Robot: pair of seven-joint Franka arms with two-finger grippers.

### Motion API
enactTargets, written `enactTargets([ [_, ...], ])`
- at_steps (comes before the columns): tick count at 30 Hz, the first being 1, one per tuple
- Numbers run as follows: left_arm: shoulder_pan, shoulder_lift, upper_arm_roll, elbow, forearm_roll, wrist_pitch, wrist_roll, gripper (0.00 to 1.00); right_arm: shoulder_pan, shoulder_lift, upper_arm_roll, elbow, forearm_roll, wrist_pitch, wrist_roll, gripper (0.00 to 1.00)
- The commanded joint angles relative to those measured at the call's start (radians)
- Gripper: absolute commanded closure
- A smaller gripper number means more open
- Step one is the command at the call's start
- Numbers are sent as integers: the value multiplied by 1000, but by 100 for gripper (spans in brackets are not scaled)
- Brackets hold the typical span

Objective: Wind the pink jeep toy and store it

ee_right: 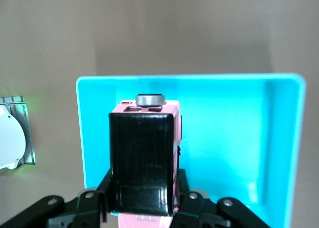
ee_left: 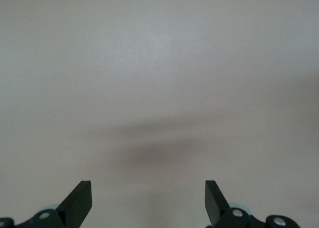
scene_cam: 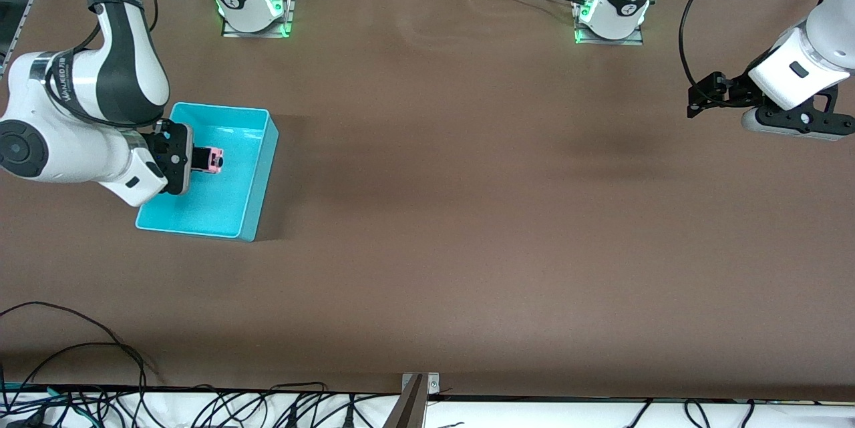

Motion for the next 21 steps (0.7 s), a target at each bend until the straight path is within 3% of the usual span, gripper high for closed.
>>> enactTargets([
  [1,0,13,-1,33,19,-26,-9,0,4,-139,-17,-288,8,161,-11,77],
  [12,0,11,-1,33,19,-26,-9,0,4,-141,-31,-545,14,471,-48,76],
  [21,0,13,-1,33,18,-27,-8,0,4,-97,-34,-582,14,563,-57,72],
])
